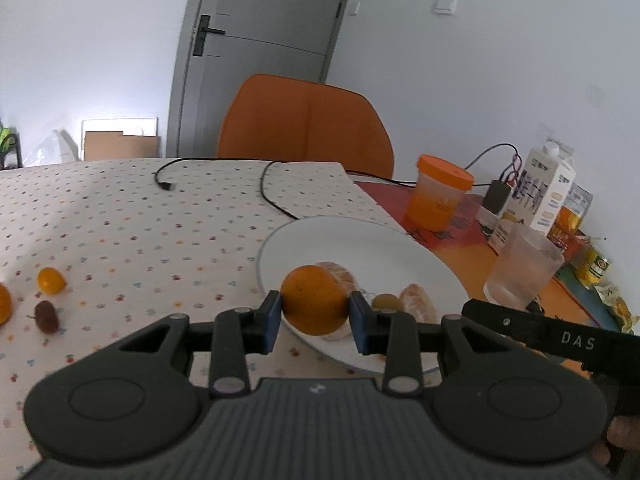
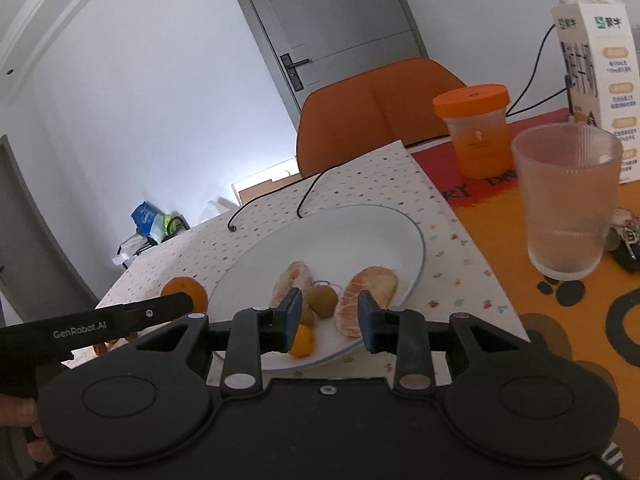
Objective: Organize fruits
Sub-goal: 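Open both grippers to release the oranges onto the plate, then withdraw both open tools toward the dark red fruits on the cloth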
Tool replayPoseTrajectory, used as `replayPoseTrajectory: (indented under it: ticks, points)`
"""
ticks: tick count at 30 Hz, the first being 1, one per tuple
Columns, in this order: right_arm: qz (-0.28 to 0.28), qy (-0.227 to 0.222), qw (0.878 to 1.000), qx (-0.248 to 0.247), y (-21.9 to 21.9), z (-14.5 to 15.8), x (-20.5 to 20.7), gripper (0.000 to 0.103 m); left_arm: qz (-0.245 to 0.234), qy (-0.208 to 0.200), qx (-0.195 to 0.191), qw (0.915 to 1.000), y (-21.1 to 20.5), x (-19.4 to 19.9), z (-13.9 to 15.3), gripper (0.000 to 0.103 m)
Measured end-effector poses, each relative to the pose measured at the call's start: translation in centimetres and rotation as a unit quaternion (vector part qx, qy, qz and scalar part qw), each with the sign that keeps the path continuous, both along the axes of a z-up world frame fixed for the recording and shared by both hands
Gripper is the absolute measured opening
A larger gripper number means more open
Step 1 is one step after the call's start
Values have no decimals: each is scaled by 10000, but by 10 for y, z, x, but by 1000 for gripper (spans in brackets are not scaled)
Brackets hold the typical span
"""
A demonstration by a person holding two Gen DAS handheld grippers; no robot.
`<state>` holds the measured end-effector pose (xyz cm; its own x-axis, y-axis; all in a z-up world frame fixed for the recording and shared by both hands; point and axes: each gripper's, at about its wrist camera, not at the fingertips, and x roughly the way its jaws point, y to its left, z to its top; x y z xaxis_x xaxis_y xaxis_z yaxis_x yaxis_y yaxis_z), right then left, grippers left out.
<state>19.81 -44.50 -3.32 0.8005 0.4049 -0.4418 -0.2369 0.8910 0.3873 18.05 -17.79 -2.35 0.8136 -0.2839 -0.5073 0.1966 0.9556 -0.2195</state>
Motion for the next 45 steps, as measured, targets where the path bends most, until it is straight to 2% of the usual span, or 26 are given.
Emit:
replayPoseTrajectory:
  ticks: [5,11,20,24,29,33,40,45]
  points:
    - [-6,11,10000,51,-4,-3,-1,32,-144,9,35,9999,-12,3,1,35]
    - [-9,26,9999,105,-5,-4,0,32,-18,-4,73,10000,-7,3,2,39]
    - [81,25,9999,110,6,-4,1,33,474,62,133,9988,27,-2,2,58]
    - [170,-4,9998,69,16,-1,1,39,645,63,197,9977,40,-7,1,71]
    - [322,-14,9995,10,29,2,1,45,751,-7,234,9969,56,-15,2,81]
    - [428,-38,9991,-15,41,5,0,48,942,11,221,9953,71,-22,3,83]
    - [662,-88,9977,-117,65,8,-1,61,1234,34,170,9922,95,-31,3,86]
    - [783,-111,9967,-154,81,10,-1,77,1428,60,239,9894,110,-39,3,88]
